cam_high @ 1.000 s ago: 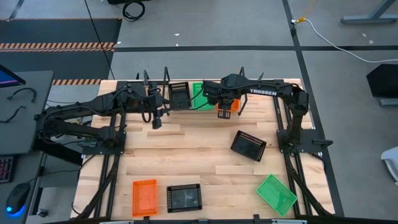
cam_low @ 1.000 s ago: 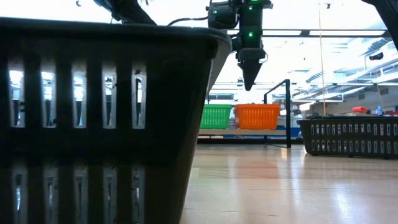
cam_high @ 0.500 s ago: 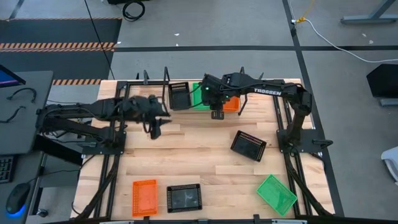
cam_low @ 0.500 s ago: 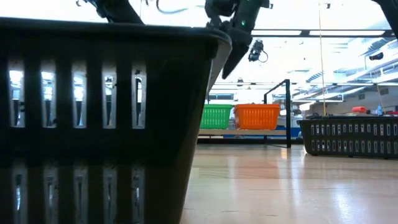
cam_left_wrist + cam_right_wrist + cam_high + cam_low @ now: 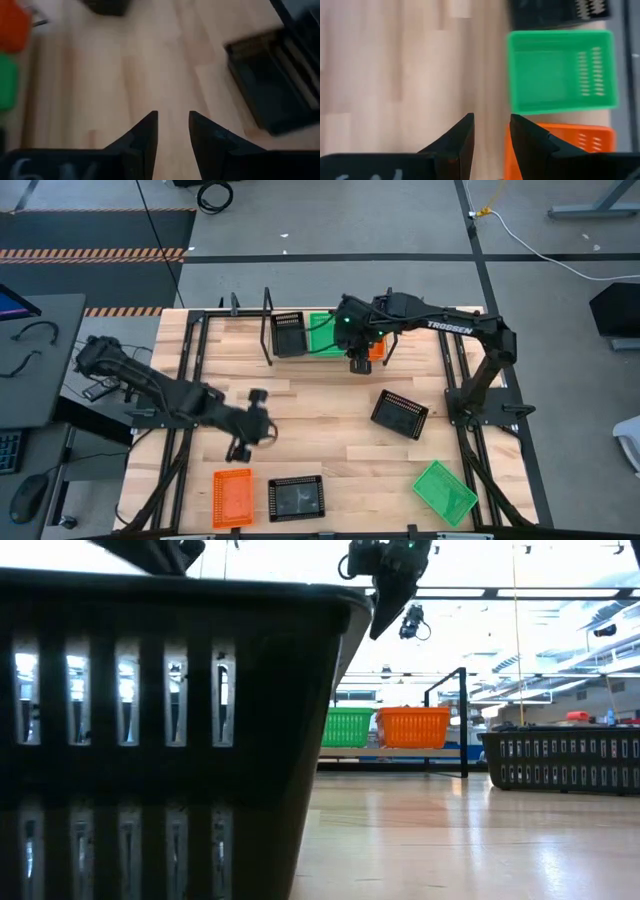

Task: Stack baskets on shelf by color
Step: Stack the bottom black bin on the black bin on the shelf

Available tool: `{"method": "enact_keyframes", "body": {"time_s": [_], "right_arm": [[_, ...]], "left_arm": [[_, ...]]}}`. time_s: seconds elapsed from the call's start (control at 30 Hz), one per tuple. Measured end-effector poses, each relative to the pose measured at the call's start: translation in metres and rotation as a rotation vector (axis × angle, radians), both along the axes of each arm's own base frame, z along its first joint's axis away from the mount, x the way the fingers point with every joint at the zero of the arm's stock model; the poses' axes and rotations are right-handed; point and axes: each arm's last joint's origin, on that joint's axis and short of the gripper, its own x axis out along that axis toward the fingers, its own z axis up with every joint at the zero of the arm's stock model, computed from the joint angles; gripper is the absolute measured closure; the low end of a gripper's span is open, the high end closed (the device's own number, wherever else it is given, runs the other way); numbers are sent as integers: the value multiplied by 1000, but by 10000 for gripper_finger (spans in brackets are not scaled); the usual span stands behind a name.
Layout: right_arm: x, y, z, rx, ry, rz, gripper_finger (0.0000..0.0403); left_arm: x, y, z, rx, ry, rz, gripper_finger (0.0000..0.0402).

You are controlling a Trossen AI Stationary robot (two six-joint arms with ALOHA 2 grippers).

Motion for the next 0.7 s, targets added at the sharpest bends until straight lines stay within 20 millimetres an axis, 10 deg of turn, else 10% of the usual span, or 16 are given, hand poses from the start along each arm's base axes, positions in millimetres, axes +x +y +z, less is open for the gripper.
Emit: {"method": "enact_keyframes", "body": {"time_s": [0.23,0.7], "right_arm": [[-2,28,-2,75,63,34,273],[-34,115,31,272,25,23,273]], "left_arm": [[6,-48,-28,233,32,-353,285],[13,-100,-62,248,-22,-487,285]]}}
